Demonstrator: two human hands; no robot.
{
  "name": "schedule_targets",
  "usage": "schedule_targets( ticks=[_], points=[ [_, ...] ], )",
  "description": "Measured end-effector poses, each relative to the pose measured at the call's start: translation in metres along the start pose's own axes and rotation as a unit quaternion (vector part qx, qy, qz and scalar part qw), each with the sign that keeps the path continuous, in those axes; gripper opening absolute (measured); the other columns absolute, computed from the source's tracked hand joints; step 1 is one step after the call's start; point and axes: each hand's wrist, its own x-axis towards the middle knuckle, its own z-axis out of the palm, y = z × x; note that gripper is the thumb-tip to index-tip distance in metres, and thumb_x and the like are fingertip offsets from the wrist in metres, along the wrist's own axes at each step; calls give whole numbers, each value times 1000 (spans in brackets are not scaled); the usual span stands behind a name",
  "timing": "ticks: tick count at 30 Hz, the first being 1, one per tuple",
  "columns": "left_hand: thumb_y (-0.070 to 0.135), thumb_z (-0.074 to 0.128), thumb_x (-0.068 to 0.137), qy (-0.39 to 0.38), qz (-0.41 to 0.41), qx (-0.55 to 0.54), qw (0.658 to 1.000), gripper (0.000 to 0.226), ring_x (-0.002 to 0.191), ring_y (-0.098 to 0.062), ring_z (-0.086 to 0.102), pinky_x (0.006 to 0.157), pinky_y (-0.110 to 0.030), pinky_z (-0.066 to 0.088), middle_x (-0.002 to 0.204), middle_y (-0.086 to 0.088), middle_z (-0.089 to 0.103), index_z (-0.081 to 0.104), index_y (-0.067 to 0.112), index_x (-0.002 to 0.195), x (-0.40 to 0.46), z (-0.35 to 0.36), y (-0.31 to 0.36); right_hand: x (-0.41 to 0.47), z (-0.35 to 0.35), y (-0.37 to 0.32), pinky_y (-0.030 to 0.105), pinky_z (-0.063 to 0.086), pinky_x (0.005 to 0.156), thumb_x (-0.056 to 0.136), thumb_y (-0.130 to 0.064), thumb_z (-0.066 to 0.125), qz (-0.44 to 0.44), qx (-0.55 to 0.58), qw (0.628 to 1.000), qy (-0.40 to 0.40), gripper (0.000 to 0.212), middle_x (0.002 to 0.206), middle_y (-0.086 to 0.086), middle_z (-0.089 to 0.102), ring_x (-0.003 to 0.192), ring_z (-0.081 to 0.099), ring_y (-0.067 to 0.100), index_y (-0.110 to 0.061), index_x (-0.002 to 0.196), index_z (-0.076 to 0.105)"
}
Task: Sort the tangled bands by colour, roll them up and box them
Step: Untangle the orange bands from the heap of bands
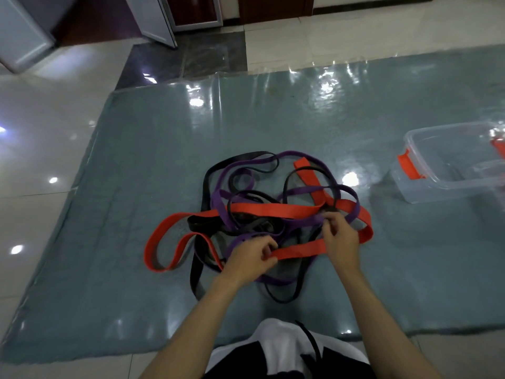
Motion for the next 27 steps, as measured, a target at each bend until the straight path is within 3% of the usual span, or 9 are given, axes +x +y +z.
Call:
schedule_targets(
  ticks=[2, 4, 5, 10, 13, 17, 20, 23, 27],
  points=[
    [33, 76, 90, -69, 1, 209, 976, 51, 121, -22, 58, 101, -45, 51, 129, 2, 60, 55, 28, 137, -1, 20, -4, -16, 4, 7, 37, 56, 64, 98, -13, 64, 15, -36, 999, -31, 14, 77, -3, 71, 70, 69, 18, -26, 103, 70],
    [19, 67, 94, -27, -4, 286, 958, 46, 126, -28, 56, 99, -44, 49, 134, -3, 57, 53, 25, 138, -1, 29, -11, -27, 5, 13, 38, 55, 68, 96, -19, 67, 38, -104, 989, -98, 7, 79, -2, 72, 75, 70, 23, -25, 97, 69],
    [13, 62, 95, 13, -8, 271, 962, 39, 123, -28, 60, 94, -41, 49, 130, -3, 61, 57, 22, 133, 0, 28, -14, -32, 4, 16, 39, 56, 72, 95, -24, 69, 61, -140, 978, -140, 2, 81, -1, 72, 81, 71, 26, -25, 93, 68],
    [11, 73, 91, 201, -62, -6, 978, 12, 83, -20, 68, 73, -39, 55, 90, 3, 71, 62, 16, 92, 12, -5, -11, -53, 3, 26, 41, 61, 79, 85, -56, 77, 174, -273, 887, -329, 45, 78, 6, 76, 82, 75, 28, -12, 75, 70],
    [18, 79, 88, 243, -66, -30, 967, 26, 74, -6, 60, 65, -31, 52, 84, 11, 61, 54, 24, 81, 19, -22, -1, -60, 5, 25, 41, 64, 84, 87, -31, 78, 231, -215, 860, -401, 31, 81, 14, 80, 83, 79, 30, 0, 84, 80],
    [9, 78, 87, 247, -54, -31, 967, 33, 62, -7, 55, 60, -27, 49, 71, 9, 56, 51, 23, 76, 22, -30, 6, -60, 1, 14, 42, 63, 74, 85, -12, 70, 243, -150, 889, -358, 16, 83, 23, 78, 70, 76, 31, 3, 88, 74],
    [5, 73, 94, 216, -72, -88, 970, 31, 53, -9, 66, 54, -26, 56, 64, -1, 61, 50, 18, 77, 15, -22, 2, -60, -7, 4, 48, 65, 73, 94, -8, 63, 298, 53, 898, -320, 5, 88, 22, 78, 71, 76, 34, -3, 94, 65],
    [2, 68, 98, 219, -81, -133, 963, 30, 58, -12, 73, 53, -23, 57, 66, -11, 63, 49, 14, 78, 5, -11, -5, -57, -20, 0, 43, 62, 60, 101, -9, 59, 319, 226, 880, -269, 20, 68, 10, 61, 51, 62, 28, -14, 83, 54],
    [5, 69, 95, 220, -99, -124, 963, 30, 56, -13, 55, 57, -35, 52, 66, -4, 57, 48, 18, 78, 0, -4, -13, -53, -37, 0, 26, 37, 45, 99, -18, 64, 260, 273, 895, -236, 33, 51, 0, 36, 42, 34, 15, -19, 71, 46]
  ],
)
